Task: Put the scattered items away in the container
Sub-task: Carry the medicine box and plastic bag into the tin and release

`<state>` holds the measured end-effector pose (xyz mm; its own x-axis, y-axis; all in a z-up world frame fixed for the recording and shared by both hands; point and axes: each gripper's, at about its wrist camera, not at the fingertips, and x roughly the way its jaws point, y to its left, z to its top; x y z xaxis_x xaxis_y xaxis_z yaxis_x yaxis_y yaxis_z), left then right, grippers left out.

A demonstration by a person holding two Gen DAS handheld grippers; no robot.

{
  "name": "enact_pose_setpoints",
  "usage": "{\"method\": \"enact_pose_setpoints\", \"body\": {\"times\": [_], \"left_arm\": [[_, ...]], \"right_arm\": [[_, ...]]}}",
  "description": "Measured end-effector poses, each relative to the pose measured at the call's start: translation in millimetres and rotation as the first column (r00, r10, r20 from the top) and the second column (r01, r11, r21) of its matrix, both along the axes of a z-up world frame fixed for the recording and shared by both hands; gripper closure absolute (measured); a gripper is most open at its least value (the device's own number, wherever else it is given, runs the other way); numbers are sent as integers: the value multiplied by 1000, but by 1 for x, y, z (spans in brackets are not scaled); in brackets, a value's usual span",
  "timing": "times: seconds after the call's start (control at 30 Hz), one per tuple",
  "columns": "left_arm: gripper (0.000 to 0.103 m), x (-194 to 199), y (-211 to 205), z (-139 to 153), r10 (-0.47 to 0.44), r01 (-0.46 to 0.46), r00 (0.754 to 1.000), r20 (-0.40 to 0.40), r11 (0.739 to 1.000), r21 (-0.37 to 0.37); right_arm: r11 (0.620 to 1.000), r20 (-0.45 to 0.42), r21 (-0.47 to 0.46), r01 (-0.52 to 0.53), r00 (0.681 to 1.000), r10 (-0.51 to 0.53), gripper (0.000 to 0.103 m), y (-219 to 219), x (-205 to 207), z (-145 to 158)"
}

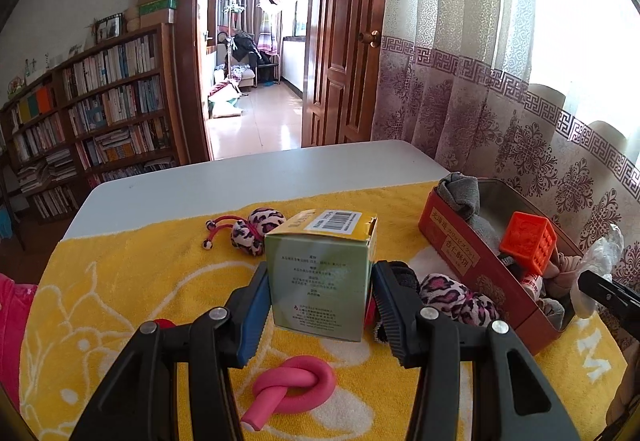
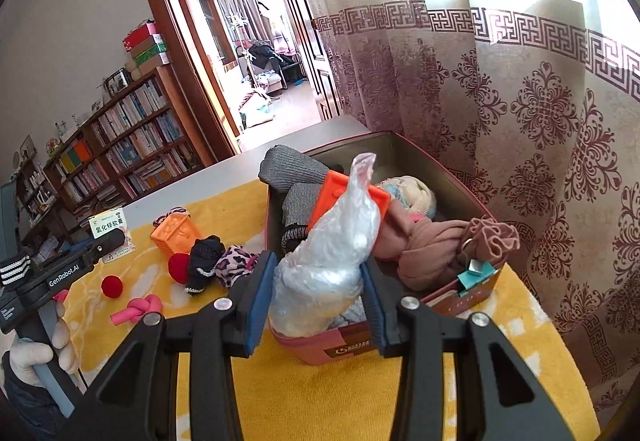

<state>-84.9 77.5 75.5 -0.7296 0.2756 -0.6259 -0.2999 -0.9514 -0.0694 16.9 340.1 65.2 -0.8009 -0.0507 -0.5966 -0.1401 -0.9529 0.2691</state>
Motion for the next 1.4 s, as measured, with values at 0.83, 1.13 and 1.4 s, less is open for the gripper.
{"method": "enact_pose_setpoints", "body": {"times": [0.83, 1.13, 1.4], "left_arm": [[51, 3, 109, 16, -150, 148, 988, -24, 986, -79], [51, -23, 151, 23, -197, 197, 980, -3, 979, -45], [51, -53, 197, 21, -246, 247, 969, 38, 968, -32]], "right_arm": [[996, -80, 37, 86, 993, -82, 34, 30, -4, -8], [992, -128, 62, 108, 987, -99, 34, 27, -1, -10], [995, -134, 56, 87, 988, -79, 34, 24, -1, -12]]}}
